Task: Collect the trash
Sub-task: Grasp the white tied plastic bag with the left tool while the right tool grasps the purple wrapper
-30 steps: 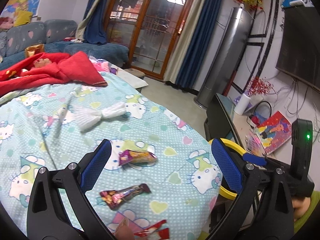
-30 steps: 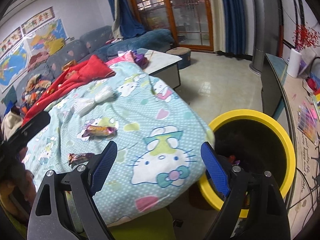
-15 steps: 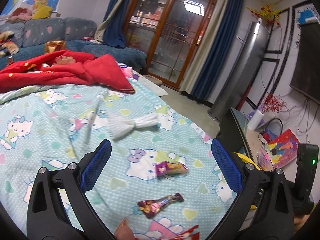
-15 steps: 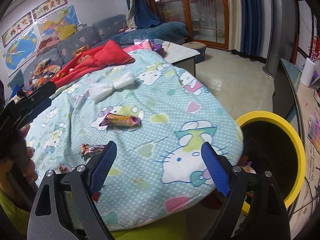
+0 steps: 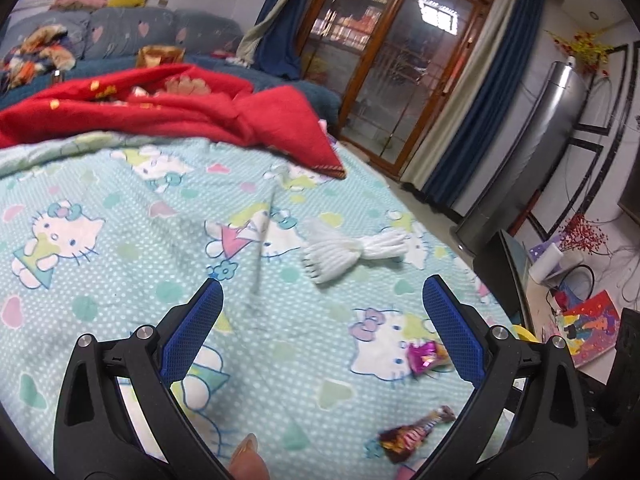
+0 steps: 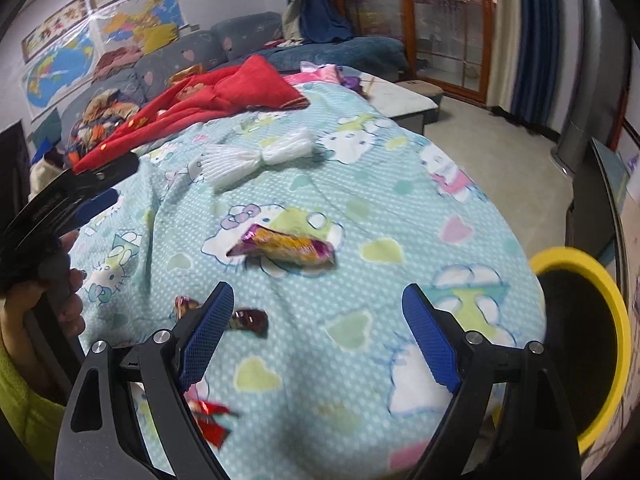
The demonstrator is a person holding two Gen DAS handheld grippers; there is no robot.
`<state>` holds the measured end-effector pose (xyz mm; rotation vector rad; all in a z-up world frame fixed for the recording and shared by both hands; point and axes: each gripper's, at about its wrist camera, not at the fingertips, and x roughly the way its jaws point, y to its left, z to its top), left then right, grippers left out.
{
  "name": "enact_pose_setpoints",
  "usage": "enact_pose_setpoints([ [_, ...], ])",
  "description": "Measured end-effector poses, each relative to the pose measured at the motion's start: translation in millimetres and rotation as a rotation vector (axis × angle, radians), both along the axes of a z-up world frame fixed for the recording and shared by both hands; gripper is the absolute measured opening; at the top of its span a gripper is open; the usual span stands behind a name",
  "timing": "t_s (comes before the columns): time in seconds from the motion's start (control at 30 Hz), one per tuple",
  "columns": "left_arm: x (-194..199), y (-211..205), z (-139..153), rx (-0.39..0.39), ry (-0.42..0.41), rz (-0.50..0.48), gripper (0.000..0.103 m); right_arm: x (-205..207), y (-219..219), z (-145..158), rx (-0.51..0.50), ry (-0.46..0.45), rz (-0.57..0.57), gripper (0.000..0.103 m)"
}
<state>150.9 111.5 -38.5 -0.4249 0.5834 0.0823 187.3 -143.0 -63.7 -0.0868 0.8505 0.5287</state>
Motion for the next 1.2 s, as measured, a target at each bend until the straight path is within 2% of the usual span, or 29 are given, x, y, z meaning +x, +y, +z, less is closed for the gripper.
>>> enact_pose_setpoints([
  [0.13,19.4,9.0,-12.6,-0.043,0.041,-0.029,0.092,10.7,21.4,-3.6,-0.053,-0.038,0.065,0.083],
  [0.33,43.0,10.7,-24.8,-0.112,0.084,-0.064,0.080,23.2,60.6,-19.4,-0.207,-0.099,0.187,0.082],
  [0.43,54.8,8.5,-27.8,-0.128,0.099,-0.076,0.074,27.5,71.6,-25.3,-0.240,-0.117,0.213,0.082],
  [0.47,58.8,8.5,-28.8,-0.135,0.103,-0.078,0.072,30.5,75.6,-27.3,-0.243,-0.113,0.224,0.080],
  [0.53,67.4,7.8,-31.3,-0.148,0.111,-0.083,0.070,34.9,80.7,-33.1,-0.250,-0.094,0.240,0.066],
  [0.57,71.8,7.6,-33.1,-0.153,0.116,-0.081,0.068,36.7,82.0,-36.1,-0.254,-0.082,0.242,0.062],
  [0.7,85.8,10.9,-41.6,-0.180,0.136,-0.074,0.057,36.6,82.3,-41.7,-0.222,-0.073,0.247,0.048],
  [0.8,92.6,13.3,-47.4,-0.216,0.141,-0.075,0.054,33.7,80.6,-44.1,-0.205,-0.063,0.237,0.038],
  [0.83,95.1,14.0,-50.4,-0.230,0.146,-0.079,0.050,33.0,77.9,-44.4,-0.193,-0.065,0.226,0.034],
  [0.9,98.0,13.5,-54.6,-0.237,0.151,-0.088,0.034,30.9,75.2,-43.4,-0.185,-0.067,0.219,0.030],
  [0.97,100.5,13.9,-59.2,-0.259,0.158,-0.095,0.023,31.6,71.2,-42.0,-0.172,-0.061,0.206,0.027],
  [1.1,97.3,12.1,-60.7,-0.279,0.152,-0.108,0.012,33.9,62.9,-38.0,-0.127,-0.038,0.170,0.023],
  [1.2,90.2,7.1,-56.3,-0.270,0.135,-0.128,0.008,35.6,57.4,-32.1,-0.094,-0.033,0.145,0.020],
])
